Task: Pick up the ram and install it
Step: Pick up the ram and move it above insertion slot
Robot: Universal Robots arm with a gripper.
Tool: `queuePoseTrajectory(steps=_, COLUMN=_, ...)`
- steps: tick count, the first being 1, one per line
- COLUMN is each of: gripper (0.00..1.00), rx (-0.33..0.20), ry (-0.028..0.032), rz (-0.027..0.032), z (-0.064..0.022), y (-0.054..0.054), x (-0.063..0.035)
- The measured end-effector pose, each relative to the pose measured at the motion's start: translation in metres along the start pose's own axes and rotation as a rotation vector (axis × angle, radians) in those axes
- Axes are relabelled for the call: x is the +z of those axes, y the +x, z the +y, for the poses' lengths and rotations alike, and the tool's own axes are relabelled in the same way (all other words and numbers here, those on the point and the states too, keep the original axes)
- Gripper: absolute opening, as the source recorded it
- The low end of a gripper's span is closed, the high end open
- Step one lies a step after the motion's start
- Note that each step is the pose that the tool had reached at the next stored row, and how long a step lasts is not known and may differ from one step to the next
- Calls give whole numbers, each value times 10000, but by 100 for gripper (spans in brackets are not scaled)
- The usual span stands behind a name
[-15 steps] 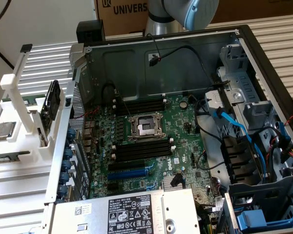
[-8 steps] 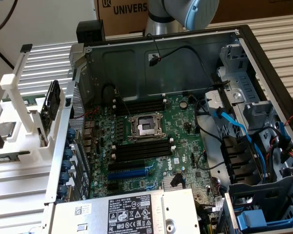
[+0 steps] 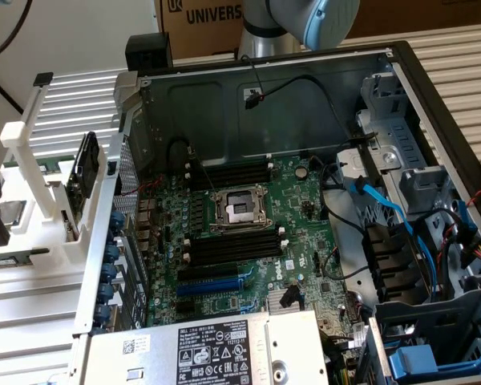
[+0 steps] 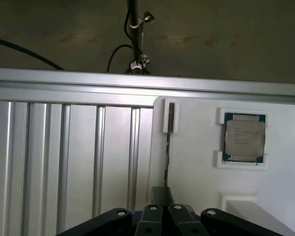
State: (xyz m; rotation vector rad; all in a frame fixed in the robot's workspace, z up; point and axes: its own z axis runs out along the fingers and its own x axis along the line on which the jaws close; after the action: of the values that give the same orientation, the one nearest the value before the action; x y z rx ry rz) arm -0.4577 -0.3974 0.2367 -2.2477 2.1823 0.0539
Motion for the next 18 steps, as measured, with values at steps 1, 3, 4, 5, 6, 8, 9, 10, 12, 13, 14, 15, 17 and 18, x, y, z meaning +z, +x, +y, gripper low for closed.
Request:
queuePoseTrajectory(steps=1, gripper=10, rx=0, ry=1, rz=-1, z=0, y=0, x=1)
queuePoseTrajectory(steps=3, gripper=10, rx=0, ry=1, rz=-1, z=0, y=0, x=0)
queuePoseTrajectory(steps=4, gripper=10, rx=0, ry=1, rz=0, z=0, y=0, x=0)
queuePoseTrajectory(steps=5, gripper=10, rx=0, ry=1, rz=0, z=0, y=0, x=0)
queuePoseTrajectory(steps=6, gripper=10, rx=0, ry=1, rz=-1, z=0, y=0, x=1)
queuePoseTrajectory(steps=8, gripper=10, rx=0, ry=1, rz=-1, z=0, y=0, x=1)
queuePoseTrajectory(steps=9, gripper=11, rx=0, ry=1, rz=0, z=0, y=0, x=0)
queuePoseTrajectory(steps=10, gripper=11, rx=0, ry=1, rz=0, z=0, y=0, x=0)
queuePoseTrajectory(steps=12, gripper=24, rx=-1, ry=1, rz=0, z=0, y=0, x=0)
queuePoseTrajectory(steps=13, gripper=24, rx=0, ry=1, rz=-1, z=0, y=0, x=0)
queuePoseTrajectory(steps=14, gripper=24, rx=0, ry=1, rz=-1, z=0, y=0, x=0)
queuePoseTrajectory(steps=15, gripper=24, rx=0, ry=1, rz=-1, z=0, y=0, x=0)
queuePoseTrajectory(steps=17, gripper=24, rx=0, ry=-1, rz=0, z=0, y=0, x=2)
queuePoseTrajectory(steps=18, gripper=24, rx=0, ry=1, rz=0, z=-1, y=0, x=6)
